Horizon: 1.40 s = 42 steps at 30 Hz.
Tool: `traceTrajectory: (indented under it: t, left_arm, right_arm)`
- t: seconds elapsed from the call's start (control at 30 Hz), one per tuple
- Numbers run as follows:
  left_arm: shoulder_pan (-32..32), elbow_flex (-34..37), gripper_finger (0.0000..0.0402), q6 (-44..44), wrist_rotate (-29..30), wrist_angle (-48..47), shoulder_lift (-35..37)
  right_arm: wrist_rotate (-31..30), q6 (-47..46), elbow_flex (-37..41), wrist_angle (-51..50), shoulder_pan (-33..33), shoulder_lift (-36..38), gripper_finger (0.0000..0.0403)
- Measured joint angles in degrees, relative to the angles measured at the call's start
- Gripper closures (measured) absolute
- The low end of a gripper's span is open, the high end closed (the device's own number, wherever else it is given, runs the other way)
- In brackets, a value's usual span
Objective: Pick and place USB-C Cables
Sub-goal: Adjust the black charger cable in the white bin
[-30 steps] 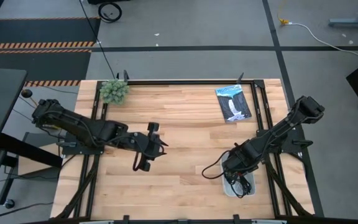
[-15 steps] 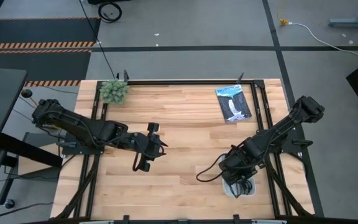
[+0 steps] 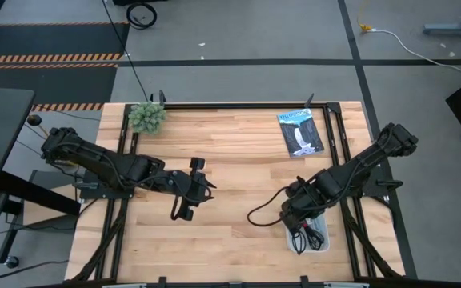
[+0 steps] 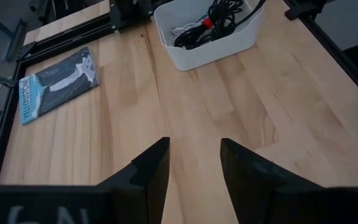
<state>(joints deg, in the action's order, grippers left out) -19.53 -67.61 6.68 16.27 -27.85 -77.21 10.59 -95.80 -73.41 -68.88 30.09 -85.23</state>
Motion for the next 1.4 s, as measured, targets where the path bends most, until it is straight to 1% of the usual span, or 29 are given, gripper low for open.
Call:
traceTrajectory:
  t: [0.13, 0.23, 0.33, 0.53, 0.63, 0.77, 0.9, 1.1, 1.23, 1.4]
  left_arm:
    - [0.0, 0.0, 0.0251, 0.0, 0.0, 0.0, 0.0]
    - [0.0, 0.0, 0.0251, 0.0, 0.0, -0.1, 0.0]
    - [0.0, 0.0, 0.0251, 0.0, 0.0, -0.3, 0.0]
    - [0.0, 0.0, 0.0251, 0.0, 0.0, -0.3, 0.0]
    - [0.0, 0.0, 0.0251, 0.0, 0.0, -0.3, 0.0]
    - [0.0, 0.0, 0.0251, 0.0, 0.0, -0.5, 0.0]
    - [0.0, 0.0, 0.0251, 0.0, 0.0, -0.9, 0.0]
    - [0.0, 0.0, 0.0251, -0.1, 0.0, -0.9, 0.0]
    - [0.0, 0.0, 0.0251, -0.1, 0.0, -0.9, 0.0]
    - [0.0, 0.0, 0.0251, -0.2, 0.0, -1.0, 0.0]
  right_arm:
    - [-2.6, -0.1, 0.9, 2.6, 0.2, 0.0, 0.0237]
    - [-1.6, -0.2, 1.7, 4.4, 1.1, -1.4, 0.0237]
    - [1.7, 0.0, 1.7, 5.0, 1.5, -3.6, 0.0237]
    - [11.2, 1.1, 1.8, 7.1, 1.3, -6.8, 0.0231]
    - [13.8, 1.5, 1.8, 8.0, 1.2, -7.6, 0.0230]
    - [13.6, 2.2, 1.8, 7.9, 1.2, -8.3, 0.0233]
    - [14.9, 3.4, 1.8, 7.4, 1.5, -10.0, 0.0245]
    - [15.4, 4.7, 1.8, 6.8, 1.7, -10.8, 0.0292]
    - [13.6, 4.7, 1.8, 6.0, 1.9, -10.8, 0.0319]
    - [13.4, 6.3, 1.8, -1.1, 2.9, -10.8, 0.0320]
